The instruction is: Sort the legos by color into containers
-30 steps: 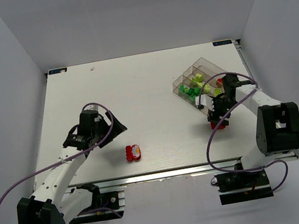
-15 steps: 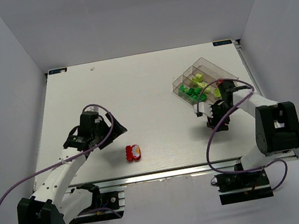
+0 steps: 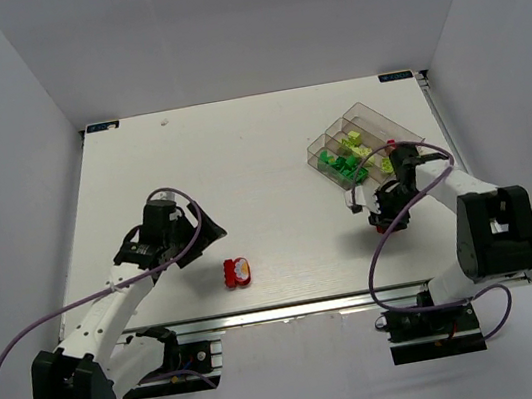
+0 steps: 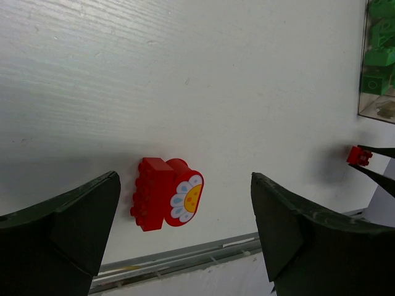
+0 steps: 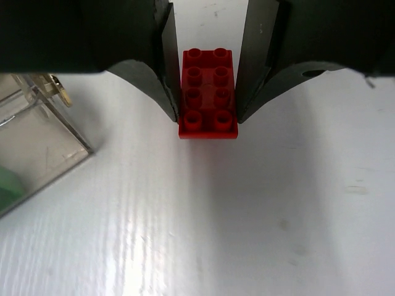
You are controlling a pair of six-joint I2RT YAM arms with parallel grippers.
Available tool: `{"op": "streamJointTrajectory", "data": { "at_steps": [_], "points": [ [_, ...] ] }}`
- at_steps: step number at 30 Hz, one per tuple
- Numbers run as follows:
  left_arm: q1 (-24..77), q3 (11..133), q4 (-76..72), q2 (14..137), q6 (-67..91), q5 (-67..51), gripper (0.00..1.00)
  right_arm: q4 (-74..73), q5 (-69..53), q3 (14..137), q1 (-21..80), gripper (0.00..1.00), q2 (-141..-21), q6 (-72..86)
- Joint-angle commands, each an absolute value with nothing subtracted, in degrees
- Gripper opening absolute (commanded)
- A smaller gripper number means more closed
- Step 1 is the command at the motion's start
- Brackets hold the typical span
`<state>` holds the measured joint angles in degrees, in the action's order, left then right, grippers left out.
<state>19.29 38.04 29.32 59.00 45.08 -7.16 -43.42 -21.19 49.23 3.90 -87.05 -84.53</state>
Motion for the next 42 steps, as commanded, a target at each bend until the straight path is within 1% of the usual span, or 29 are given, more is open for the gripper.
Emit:
{"op": "streamJointTrajectory", "data": {
  "at_steps": [1,4,6,7,8,10,11,12,13,15,16,20,23,29,32,35,36,38,39,42],
  "points": [
    [19.1,37.0,28.1,58.1,46.0,-8.3,0.95,-54.3,-28.5,51.7,4.0,0.30,-82.3,-91.0],
    [19.1,36.6,28.0,58.0,46.1,-8.6,0.95,-58.4,-34.4,56.7,3.9,0.27,-80.3,-89.3],
    [19.1,36.2,27.5,58.3,46.2,-8.8,0.95,-58.8,-38.9,60.1,3.8,0.27,-80.0,-83.9],
    [19.1,36.2,27.3,58.4,46.2,-9.3,0.94,-58.1,-40.6,64.0,3.6,0.26,-80.2,-81.1],
    [19.1,36.2,27.2,58.5,46.0,-9.6,0.94,-57.1,-42.0,66.1,3.4,0.26,-80.7,-74.6],
    [19.1,36.2,27.0,59.1,45.7,-10.2,0.94,-51.2,-43.7,71.1,2.6,0.22,-82.6,-67.2],
    [19.1,36.3,26.9,59.3,45.4,-10.5,0.94,-48.0,-43.3,72.1,2.4,0.17,-83.2,-62.7],
    [19.2,36.5,27.2,59.8,45.1,-10.6,0.93,-44.4,-41.2,73.0,1.5,0.14,-84.4,-54.1],
    [19.2,36.6,27.4,59.9,44.9,-10.8,0.93,-37.3,-40.0,73.6,1.0,0.14,-85.0,-50.2],
    [19.2,36.7,28.1,60.4,44.2,-11.0,0.93,-31.6,-36.9,75.2,-1.3,0.13,-87.2,-42.1],
    [19.2,36.7,28.2,60.4,44.0,-10.8,0.93,-28.3,-35.6,76.1,-1.8,0.14,-88.5,-39.8],
    [19.2,35.9,28.5,60.0,44.3,-11.0,0.92,-25.5,-29.3,83.6,-4.1,0.15,-96.7,-31.8],
    [19.2,35.3,28.6,59.3,45.0,-10.9,0.92,-21.1,-25.0,85.0,-5.0,0.15,-100.3,-28.7],
    [19.2,34.9,29.8,58.4,45.0,-10.5,0.92,-20.4,-21.9,90.2,-6.2,0.23,-107.4,-30.4],
    [19.2,35.1,30.1,58.4,45.0,-10.4,0.92,-20.2,-20.8,91.5,-6.5,0.30,-109.7,-32.4],
    [19.2,35.2,30.2,58.4,45.1,-10.5,0.92,-20.0,-20.1,92.7,-6.7,0.39,-111.6,-33.7],
    [19.2,35.4,30.2,58.6,45.1,-10.5,0.92,-20.1,-20.0,93.1,-6.7,0.45,-112.1,-34.4],
    [19.2,35.8,30.7,58.9,45.0,-10.5,0.92,-20.7,-19.9,94.0,-6.9,0.52,-113.7,-35.1],
    [19.2,36.1,30.9,59.0,45.0,-10.5,0.92,-20.9,-19.8,94.4,-6.9,0.59,-114.3,-35.4],
    [19.2,37.1,32.3,59.1,44.5,-10.4,0.92,-22.3,-20.5,95.4,-6.9,0.71,-114.9,-36.0]
  ]
}}
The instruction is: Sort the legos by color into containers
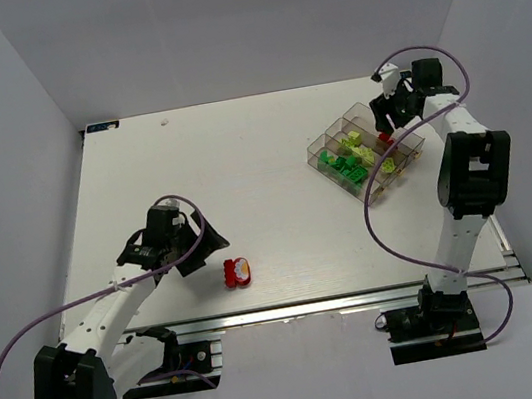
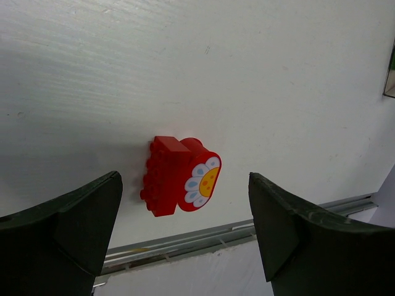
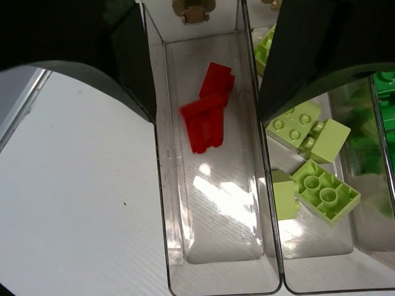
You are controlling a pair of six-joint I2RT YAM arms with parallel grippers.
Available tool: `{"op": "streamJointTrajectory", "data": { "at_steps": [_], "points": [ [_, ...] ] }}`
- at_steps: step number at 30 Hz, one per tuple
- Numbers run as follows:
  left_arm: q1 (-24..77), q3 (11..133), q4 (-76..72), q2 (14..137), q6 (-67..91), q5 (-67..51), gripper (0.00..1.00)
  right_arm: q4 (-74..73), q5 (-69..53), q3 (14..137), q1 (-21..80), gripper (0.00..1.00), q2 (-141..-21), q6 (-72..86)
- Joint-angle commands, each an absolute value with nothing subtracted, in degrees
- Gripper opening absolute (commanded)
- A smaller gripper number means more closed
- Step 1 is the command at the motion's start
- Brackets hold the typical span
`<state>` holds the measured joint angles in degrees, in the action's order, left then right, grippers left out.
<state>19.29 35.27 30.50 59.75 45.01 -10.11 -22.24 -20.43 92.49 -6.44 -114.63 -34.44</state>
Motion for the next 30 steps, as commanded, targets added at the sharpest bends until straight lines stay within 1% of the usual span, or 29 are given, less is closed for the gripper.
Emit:
{"op": "streamJointTrajectory", "data": {
  "at_steps": [1,2,3,4,7,8,10,11,13,16,18,19,22,27,29,30],
  "points": [
    [19.2,37.2,32.7,59.2,44.4,-10.4,0.92,-22.4,-20.9,95.3,-6.9,0.73,-114.6,-36.0],
    [19.3,37.4,33.5,59.2,44.3,-10.4,0.92,-22.9,-22.1,95.1,-6.9,0.78,-113.6,-36.2],
    [19.5,37.4,33.7,59.2,44.4,-10.5,0.92,-23.3,-23.1,94.9,-6.9,0.87,-112.9,-36.9],
    [19.6,37.4,34.0,59.3,44.6,-10.5,0.92,-23.9,-24.2,94.7,-6.9,0.89,-112.0,-37.4],
    [21.6,37.7,33.8,59.3,46.0,-10.6,0.91,-26.9,-31.1,93.3,-6.8,0.89,-107.5,-39.4],
    [23.6,38.0,34.0,59.6,46.7,-9.2,0.91,-27.7,-36.0,92.2,-6.8,0.89,-104.4,-39.9],
    [26.1,38.9,34.8,60.2,47.5,-6.9,0.91,-27.9,-40.5,87.5,-6.4,0.89,-101.0,-41.0],
    [28.7,40.2,35.8,61.4,48.3,-5.7,0.91,-27.8,-43.5,85.5,-5.5,0.89,-97.3,-42.4],
    [31.2,41.5,36.8,63.1,49.2,-2.6,0.91,-27.2,-45.1,79.9,-4.2,0.89,-92.4,-43.7],
    [35.5,44.2,39.6,66.8,50.9,2.3,0.91,-28.4,-48.7,74.9,-1.0,0.88,-87.6,-44.3],
    [37.3,45.4,41.3,68.6,51.0,5.1,0.91,-30.1,-49.6,73.6,-0.1,0.82,-86.1,-43.9],
    [37.6,45.7,41.7,69.2,50.8,6.0,0.91,-30.3,-49.8,71.9,2.1,0.80,-84.7,-43.3],
    [38.9,47.5,44.2,72.5,50.0,9.4,0.91,-28.4,-50.2,68.4,3.9,0.79,-82.0,-40.9],
    [41.6,50.4,44.2,79.1,48.6,12.2,0.91,-26.4,-49.7,66.2,5.4,0.83,-80.4,-38.4],
    [42.3,51.0,42.9,80.9,48.3,12.5,0.91,-26.2,-49.6,66.0,6.1,0.89,-80.4,-38.0],
    [42.5,51.2,42.3,81.8,48.3,12.5,0.91,-26.2,-49.6,66.1,6.2,0.89,-80.4,-37.7]
  ]
}}
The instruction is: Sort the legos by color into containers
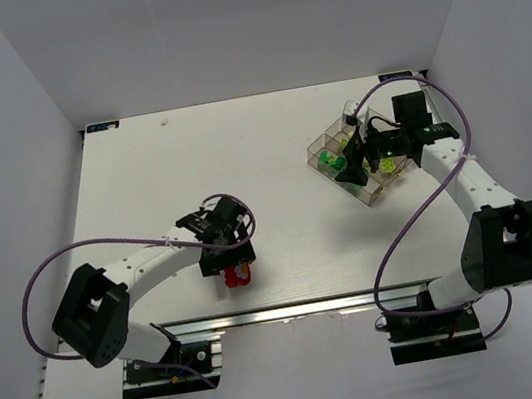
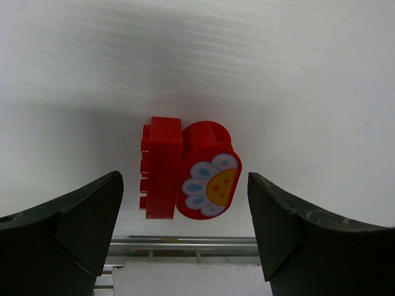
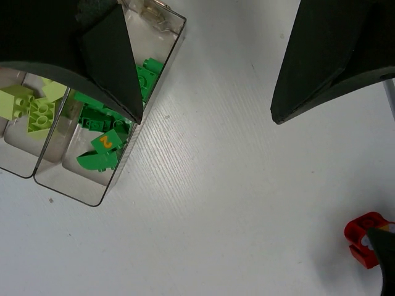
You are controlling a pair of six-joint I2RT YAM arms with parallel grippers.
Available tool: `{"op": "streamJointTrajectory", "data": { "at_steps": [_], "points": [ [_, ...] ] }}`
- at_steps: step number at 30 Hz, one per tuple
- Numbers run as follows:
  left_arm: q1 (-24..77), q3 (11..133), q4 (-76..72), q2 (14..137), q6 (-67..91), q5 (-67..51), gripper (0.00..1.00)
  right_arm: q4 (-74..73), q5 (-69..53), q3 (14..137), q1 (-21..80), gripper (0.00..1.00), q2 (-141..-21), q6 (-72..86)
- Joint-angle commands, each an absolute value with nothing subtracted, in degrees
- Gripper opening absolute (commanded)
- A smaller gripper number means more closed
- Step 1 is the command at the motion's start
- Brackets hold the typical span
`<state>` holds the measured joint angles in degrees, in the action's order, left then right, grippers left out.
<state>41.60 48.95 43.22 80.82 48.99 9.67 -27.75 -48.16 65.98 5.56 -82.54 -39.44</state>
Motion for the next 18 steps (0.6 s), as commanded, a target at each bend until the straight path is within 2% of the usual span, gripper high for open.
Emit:
{"op": "streamJointTrajectory", "data": {
  "at_steps": [1,7,12,18],
  "points": [
    [43.1,51.9,41.3,83.4,48.3,12.6,0.91,-26.1,-49.6,66.1,6.5,0.89,-80.2,-37.7],
    [44.6,54.5,42.4,88.1,48.1,14.9,0.91,-25.4,-49.5,65.1,7.1,0.89,-79.5,-36.7],
    [45.0,54.5,42.4,89.5,47.8,15.1,0.81,-25.0,-49.7,64.2,7.6,0.89,-78.9,-36.0],
    [46.2,54.6,44.3,90.3,47.8,16.8,0.79,-24.5,-49.7,63.9,8.1,0.89,-78.7,-35.3]
  ]
}}
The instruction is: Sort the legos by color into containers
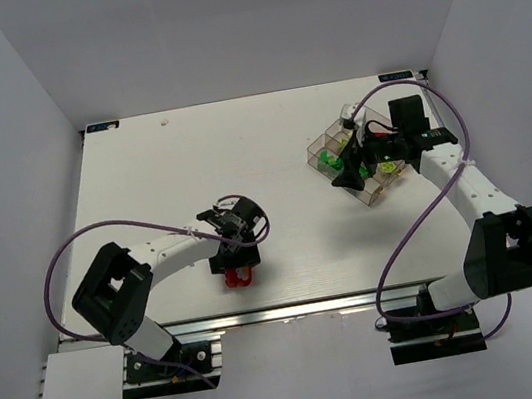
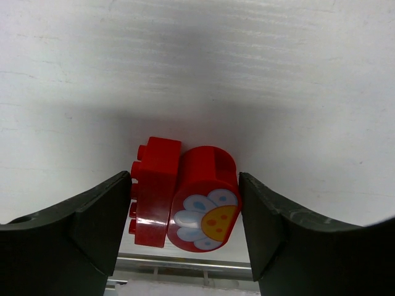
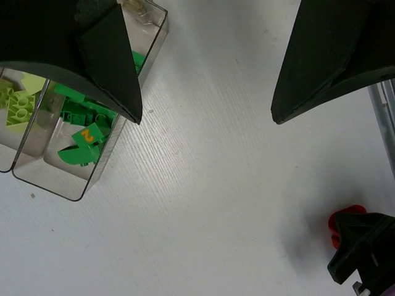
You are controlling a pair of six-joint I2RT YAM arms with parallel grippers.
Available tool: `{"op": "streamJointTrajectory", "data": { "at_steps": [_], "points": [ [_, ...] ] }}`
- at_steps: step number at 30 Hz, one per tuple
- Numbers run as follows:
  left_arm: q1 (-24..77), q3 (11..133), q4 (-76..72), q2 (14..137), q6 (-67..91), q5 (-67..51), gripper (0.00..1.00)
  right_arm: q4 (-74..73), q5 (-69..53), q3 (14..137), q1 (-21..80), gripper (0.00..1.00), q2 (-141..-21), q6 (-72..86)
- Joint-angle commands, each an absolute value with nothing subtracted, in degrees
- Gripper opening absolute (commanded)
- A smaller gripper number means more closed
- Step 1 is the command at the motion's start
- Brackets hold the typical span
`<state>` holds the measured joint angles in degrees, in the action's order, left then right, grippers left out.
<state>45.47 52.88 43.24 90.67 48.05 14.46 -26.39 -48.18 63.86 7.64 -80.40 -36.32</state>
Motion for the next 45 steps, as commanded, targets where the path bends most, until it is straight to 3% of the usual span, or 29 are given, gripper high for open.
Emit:
{"op": "streamJointTrajectory", "data": {
  "at_steps": [1,6,11,16,23,32,45],
  "points": [
    [46.5,54.8,44.4,90.3,47.8,17.0,0.78,-24.5,-49.7,63.8,8.2,0.89,-78.7,-35.3],
    [46.8,56.9,43.9,88.1,48.1,17.0,0.58,-27.0,-51.0,64.2,10.0,0.89,-79.2,-35.9],
    [46.6,58.8,40.8,83.0,50.4,14.1,0.45,-29.5,-51.9,63.8,14.9,0.89,-80.0,-28.3],
    [44.6,59.7,33.6,77.6,54.6,10.3,0.44,-18.5,-52.7,60.6,19.3,0.88,-79.6,-0.8],
    [39.6,65.6,29.7,80.5,59.7,5.7,0.43,-13.7,-39.8,66.1,25.0,0.88,-84.1,16.5],
    [38.6,69.8,25.8,86.2,64.2,4.0,0.42,-11.3,-33.3,70.1,31.3,0.89,-85.6,20.6],
    [37.4,69.0,22.9,85.8,66.6,3.2,0.41,-11.3,-30.7,67.9,32.1,0.80,-85.6,19.6]
  ]
}}
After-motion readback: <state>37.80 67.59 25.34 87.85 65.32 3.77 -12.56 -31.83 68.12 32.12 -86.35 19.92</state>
